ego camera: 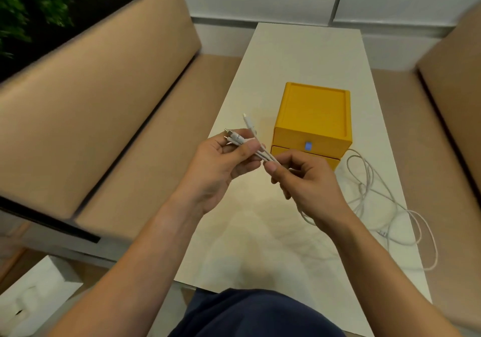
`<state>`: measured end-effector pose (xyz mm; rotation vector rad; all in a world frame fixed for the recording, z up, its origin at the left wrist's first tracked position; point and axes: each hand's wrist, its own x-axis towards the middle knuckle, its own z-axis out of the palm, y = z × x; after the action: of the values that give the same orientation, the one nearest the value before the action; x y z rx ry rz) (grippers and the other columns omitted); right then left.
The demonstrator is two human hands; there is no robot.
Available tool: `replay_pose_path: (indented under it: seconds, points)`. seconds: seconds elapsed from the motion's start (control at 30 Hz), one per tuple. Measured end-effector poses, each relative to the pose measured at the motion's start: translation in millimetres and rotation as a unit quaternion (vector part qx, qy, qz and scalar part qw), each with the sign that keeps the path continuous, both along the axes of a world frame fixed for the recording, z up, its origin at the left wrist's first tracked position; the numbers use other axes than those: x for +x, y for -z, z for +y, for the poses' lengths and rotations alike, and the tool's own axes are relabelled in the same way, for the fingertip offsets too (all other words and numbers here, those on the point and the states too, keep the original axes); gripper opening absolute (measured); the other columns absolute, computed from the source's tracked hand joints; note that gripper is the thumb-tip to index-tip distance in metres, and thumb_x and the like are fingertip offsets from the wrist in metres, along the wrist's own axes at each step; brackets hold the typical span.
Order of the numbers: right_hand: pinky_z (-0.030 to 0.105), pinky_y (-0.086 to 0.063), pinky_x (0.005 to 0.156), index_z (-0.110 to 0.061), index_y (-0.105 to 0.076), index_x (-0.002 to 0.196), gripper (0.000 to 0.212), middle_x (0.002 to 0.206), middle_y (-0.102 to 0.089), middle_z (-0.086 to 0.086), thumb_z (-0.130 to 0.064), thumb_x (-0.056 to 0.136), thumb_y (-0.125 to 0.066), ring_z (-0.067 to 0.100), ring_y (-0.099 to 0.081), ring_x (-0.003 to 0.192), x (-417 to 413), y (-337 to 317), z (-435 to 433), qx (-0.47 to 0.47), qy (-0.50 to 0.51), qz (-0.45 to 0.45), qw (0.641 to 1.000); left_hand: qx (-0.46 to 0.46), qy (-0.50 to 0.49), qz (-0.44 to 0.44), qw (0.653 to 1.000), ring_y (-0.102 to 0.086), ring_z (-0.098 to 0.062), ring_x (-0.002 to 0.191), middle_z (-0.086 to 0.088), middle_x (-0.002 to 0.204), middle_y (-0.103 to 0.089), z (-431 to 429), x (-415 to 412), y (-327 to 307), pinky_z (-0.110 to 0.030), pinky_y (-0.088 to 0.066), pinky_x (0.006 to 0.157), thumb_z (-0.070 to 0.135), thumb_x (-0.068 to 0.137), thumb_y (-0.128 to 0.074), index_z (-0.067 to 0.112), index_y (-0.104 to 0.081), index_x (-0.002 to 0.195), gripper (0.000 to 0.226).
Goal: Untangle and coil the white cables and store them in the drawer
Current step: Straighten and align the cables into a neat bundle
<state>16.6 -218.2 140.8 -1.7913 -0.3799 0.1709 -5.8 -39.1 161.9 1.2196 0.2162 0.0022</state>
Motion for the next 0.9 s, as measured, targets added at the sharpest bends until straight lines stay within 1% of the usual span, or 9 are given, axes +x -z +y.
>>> replay_pose_path:
  seconds: [0.13, 0.27, 0.33, 0.43, 0.57, 0.67, 0.73, 0.83, 0.9]
  points:
    - [0.045, -0.051, 0.055, -0.022, -0.075, 0.084, 0.01, 0.071, -0.07, -0.001, -0.024, 0.094, -0.075, 0.016, -0.055, 0.054, 2, -6, -3, 0.016, -0.006, 0.016, 1.0, -0.003, 0.004, -0.005, 1.0, -0.076, -0.021, 0.09, -0.013, 0.099, -0.078, -3, -1, -8, -0.028, -0.061, 0.078, 0.009, 0.092, -0.069, 0.005, -0.069, 0.105, 0.014]
    - [0.041, -0.05, 0.056, -0.018, -0.076, 0.085, 0.01, 0.071, -0.07, 0.001, -0.023, 0.094, -0.075, 0.018, -0.056, 0.052, 0, -5, -3, 0.027, -0.021, 0.033, 0.999, -0.007, -0.013, 0.005, 1.0, -0.076, -0.018, 0.081, -0.008, 0.088, -0.078, -7, -1, -11, -0.024, -0.06, 0.07, 0.017, 0.077, -0.076, 0.008, -0.074, 0.101, 0.026]
    - [0.041, -0.05, 0.057, -0.021, -0.076, 0.087, 0.011, 0.072, -0.071, 0.001, -0.028, 0.095, -0.073, 0.019, -0.057, 0.053, -1, -5, -4, 0.028, -0.032, 0.037, 0.998, -0.009, -0.02, 0.012, 1.0, -0.076, -0.017, 0.078, -0.007, 0.087, -0.078, -8, -1, -10, -0.023, -0.06, 0.068, 0.017, 0.076, -0.077, 0.009, -0.076, 0.1, 0.025]
    - [0.035, -0.049, 0.058, -0.023, -0.077, 0.095, 0.023, 0.076, -0.072, 0.003, -0.043, 0.096, -0.065, 0.02, -0.059, 0.055, -4, -6, -3, 0.031, -0.039, 0.057, 0.997, 0.002, -0.025, 0.016, 1.0, -0.074, -0.015, 0.076, -0.004, 0.089, -0.078, -9, -1, -8, -0.022, -0.059, 0.07, 0.011, 0.08, -0.077, 0.008, -0.076, 0.104, 0.024]
    - [0.032, -0.047, 0.056, -0.017, -0.076, 0.095, 0.022, 0.075, -0.073, 0.003, -0.032, 0.102, -0.062, 0.021, -0.06, 0.054, -4, -4, 2, 0.045, -0.011, 0.065, 0.997, 0.021, -0.026, 0.016, 0.999, -0.074, -0.016, 0.074, -0.005, 0.089, -0.078, -9, 0, -11, -0.022, -0.058, 0.067, 0.024, 0.076, -0.078, 0.011, -0.076, 0.105, 0.031]
    - [0.035, -0.059, 0.062, -0.014, -0.076, 0.096, 0.019, 0.081, -0.076, 0.004, -0.027, 0.102, -0.063, 0.022, -0.068, 0.061, -3, -6, 4, 0.067, 0.002, 0.088, 0.994, 0.006, -0.034, 0.025, 0.999, -0.073, -0.016, 0.076, -0.007, 0.091, -0.078, -10, 0, -12, -0.023, -0.059, 0.068, 0.037, 0.078, -0.074, 0.012, -0.077, 0.099, 0.032]
    - [0.04, -0.062, 0.069, -0.014, -0.075, 0.1, 0.015, 0.082, -0.076, 0.005, -0.024, 0.102, -0.063, 0.021, -0.071, 0.064, -1, -7, 4, 0.074, 0.01, 0.095, 0.993, -0.005, -0.037, 0.026, 0.999, -0.074, -0.017, 0.08, -0.006, 0.092, -0.077, -10, 2, -12, -0.025, -0.059, 0.072, 0.034, 0.081, -0.074, 0.011, -0.077, 0.096, 0.028]
    - [0.035, -0.06, 0.064, -0.016, -0.071, 0.106, 0.009, 0.078, -0.075, 0.007, -0.02, 0.102, -0.064, 0.02, -0.068, 0.059, 0, -7, 4, 0.077, 0.014, 0.1, 0.992, 0.006, -0.048, 0.025, 0.999, -0.075, -0.017, 0.081, -0.005, 0.087, -0.077, -9, 4, -10, -0.026, -0.059, 0.073, 0.022, 0.087, -0.074, 0.01, -0.077, 0.094, 0.014]
    - [0.035, -0.059, 0.064, -0.015, -0.07, 0.102, 0.009, 0.081, -0.075, 0.004, -0.021, 0.102, -0.063, 0.019, -0.068, 0.06, 1, -7, 4, 0.058, 0.012, 0.09, 0.994, 0.02, -0.059, 0.021, 0.998, -0.074, -0.017, 0.075, -0.006, 0.084, -0.076, -9, 5, -9, -0.025, -0.059, 0.069, 0.017, 0.087, -0.076, 0.011, -0.076, 0.096, 0.011]
